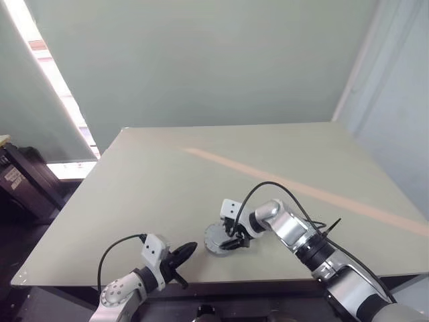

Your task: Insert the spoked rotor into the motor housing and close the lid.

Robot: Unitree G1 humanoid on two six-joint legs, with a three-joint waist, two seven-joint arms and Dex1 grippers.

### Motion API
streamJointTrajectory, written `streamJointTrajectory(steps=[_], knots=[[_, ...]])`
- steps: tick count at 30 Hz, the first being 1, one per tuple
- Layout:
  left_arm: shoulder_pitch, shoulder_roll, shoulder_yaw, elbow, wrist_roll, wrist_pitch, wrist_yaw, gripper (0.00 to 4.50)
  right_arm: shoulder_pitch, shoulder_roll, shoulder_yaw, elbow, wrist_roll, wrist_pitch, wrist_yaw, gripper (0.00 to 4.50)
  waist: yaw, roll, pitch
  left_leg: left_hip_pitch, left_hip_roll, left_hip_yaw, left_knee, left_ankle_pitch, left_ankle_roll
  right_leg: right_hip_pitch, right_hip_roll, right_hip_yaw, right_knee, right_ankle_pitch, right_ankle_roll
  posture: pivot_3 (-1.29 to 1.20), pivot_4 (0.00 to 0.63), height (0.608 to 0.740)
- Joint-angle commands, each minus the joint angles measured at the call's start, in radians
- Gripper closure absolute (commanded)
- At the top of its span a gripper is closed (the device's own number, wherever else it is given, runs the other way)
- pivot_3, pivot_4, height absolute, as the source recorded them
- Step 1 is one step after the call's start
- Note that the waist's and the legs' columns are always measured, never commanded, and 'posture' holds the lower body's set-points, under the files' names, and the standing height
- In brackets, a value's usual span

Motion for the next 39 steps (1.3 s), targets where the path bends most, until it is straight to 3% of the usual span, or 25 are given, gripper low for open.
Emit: streamJointTrajectory(steps=[1,13,39], knots=[[-0.012,-0.003,0.0,-0.008,-0.001,-0.019,-0.004,4.5,-0.016,0.004,0.017,-0.011,-0.02,0.085,-0.021,1.09,0.0,0.0,0.0,0.0,0.0,0.0,0.0,0.0,0.0,0.0,0.0,0.0,0.0,0.0,0.0,0.0,0.0,0.74],[-0.015,-0.008,-0.002,-0.01,0.0,-0.017,-0.004,4.5,-0.023,0.038,-0.016,-0.081,0.033,0.257,-0.078,1.09,0.0,0.0,0.0,0.0,0.0,0.0,0.0,0.0,0.0,0.0,0.0,0.0,0.0,0.0,0.0,0.0,0.0,0.74],[-0.005,-0.008,-0.006,-0.024,-0.001,-0.012,0.0,4.5,0.033,0.08,0.022,-0.105,0.051,0.329,-0.214,1.09,-0.015,0.001,0.0,0.007,0.011,0.001,0.0,-0.002,-0.004,0.003,0.002,-0.002,0.0,0.0,0.0,0.0,0.0,0.74]])
